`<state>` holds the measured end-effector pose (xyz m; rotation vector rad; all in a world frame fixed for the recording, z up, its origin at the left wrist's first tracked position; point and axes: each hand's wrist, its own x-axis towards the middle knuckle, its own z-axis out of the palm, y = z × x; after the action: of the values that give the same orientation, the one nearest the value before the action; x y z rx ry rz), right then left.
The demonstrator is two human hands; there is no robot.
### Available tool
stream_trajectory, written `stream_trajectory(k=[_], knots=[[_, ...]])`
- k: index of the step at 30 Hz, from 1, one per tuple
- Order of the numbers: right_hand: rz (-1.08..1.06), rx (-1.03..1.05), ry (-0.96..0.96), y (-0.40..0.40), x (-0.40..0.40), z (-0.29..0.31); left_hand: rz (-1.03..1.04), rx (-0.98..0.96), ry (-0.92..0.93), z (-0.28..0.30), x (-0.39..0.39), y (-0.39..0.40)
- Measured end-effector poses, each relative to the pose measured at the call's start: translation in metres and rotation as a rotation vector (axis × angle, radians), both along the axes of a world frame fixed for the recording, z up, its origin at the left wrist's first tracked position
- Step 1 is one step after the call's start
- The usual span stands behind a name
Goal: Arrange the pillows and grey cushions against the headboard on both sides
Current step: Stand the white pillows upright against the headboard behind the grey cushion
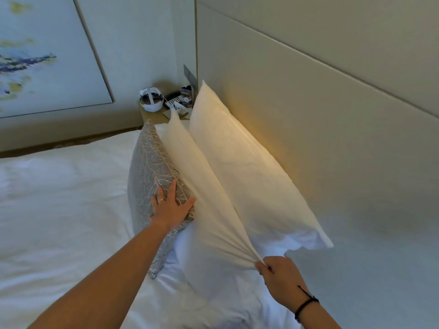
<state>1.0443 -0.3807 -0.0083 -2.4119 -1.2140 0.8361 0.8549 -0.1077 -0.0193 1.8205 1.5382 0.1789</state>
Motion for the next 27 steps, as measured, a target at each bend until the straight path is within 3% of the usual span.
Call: stream_trajectory(k=[10,16,20,27], knots=[[0.044,0.077,-0.003,-0.016,0.003,-0.005,-0.029,-0.023,-0.075,0.009,-0.004,-0.088],[-0.052,0.184,0.163,-0.064,0.011,-0.001,0.002,0.062,-0.129,0.015,-0.003,-0.134],[-0.183,0.177,0.225,-0.111,0.014,-0.006,-0.208,0.14,-0.087,0.014,0.032,-0.188],[-0.511,0.088,0.321,-0.24,0.008,-0.021,-0.781,0.274,-0.007,0.007,0.102,-0.299]])
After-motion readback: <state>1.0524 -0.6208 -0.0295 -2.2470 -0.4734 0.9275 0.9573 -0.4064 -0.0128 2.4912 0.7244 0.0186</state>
